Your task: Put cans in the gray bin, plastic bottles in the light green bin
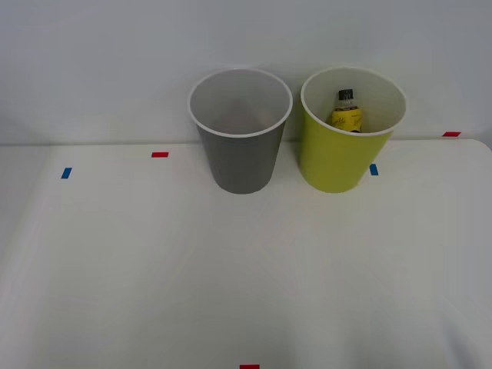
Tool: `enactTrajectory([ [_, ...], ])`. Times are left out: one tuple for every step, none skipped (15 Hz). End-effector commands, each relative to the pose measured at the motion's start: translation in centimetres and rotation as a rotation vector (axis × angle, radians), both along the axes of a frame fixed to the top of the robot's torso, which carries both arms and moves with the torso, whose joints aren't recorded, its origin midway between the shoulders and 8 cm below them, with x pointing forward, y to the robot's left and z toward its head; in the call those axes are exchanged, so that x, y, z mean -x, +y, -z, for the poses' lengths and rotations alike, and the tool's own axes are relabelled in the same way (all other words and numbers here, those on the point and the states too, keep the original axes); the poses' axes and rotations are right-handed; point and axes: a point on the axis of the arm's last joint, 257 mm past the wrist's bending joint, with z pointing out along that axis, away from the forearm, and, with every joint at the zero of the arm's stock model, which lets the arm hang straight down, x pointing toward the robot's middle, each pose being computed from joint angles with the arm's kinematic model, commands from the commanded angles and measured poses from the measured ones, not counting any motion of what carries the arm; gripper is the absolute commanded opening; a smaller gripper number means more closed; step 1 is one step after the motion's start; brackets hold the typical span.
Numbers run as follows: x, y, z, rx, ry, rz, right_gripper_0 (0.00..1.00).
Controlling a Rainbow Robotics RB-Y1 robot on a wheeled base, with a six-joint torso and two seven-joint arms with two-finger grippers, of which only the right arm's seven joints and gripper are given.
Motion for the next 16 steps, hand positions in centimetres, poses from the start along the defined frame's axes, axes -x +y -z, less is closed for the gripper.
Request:
enactTrajectory([
  [0.1,-0.2,0.4,0.027,-0.019,0.022,1.0],
  [0.0,-0.2,0.4,0.022,-0.021,0.027,1.0],
  [0.1,-0.1,0.3,0.013,-0.025,0.03,1.0],
  [0.0,0.1,0.3,-0.01,-0.03,0.034,1.0],
  [0.0,0.3,0.2,-0.022,-0.032,0.035,1.0],
  [0.1,0.2,0.2,-0.019,-0.031,0.037,1.0],
  [0.1,0.1,0.2,-0.016,-0.029,0.038,1.0],
  [0.3,-0.3,0.1,-0.017,-0.028,0.041,1.0],
  [0.5,-0.5,0.2,-0.011,-0.021,0.042,1.0],
  [0.7,-0.6,0.3,-0.017,-0.015,0.043,1.0],
  [0.8,-0.6,0.3,-0.024,-0.014,0.046,1.0],
  [0.9,-0.5,0.3,-0.029,-0.014,0.047,1.0],
  [1.1,-0.2,0.3,-0.033,-0.014,0.042,1.0],
  [1.3,0.0,0.4,-0.039,-0.011,0.046,1.0],
  [1.3,0.3,0.6,-0.039,-0.005,0.041,1.0],
  [1.5,0.5,0.7,-0.038,0.002,0.033,1.0],
])
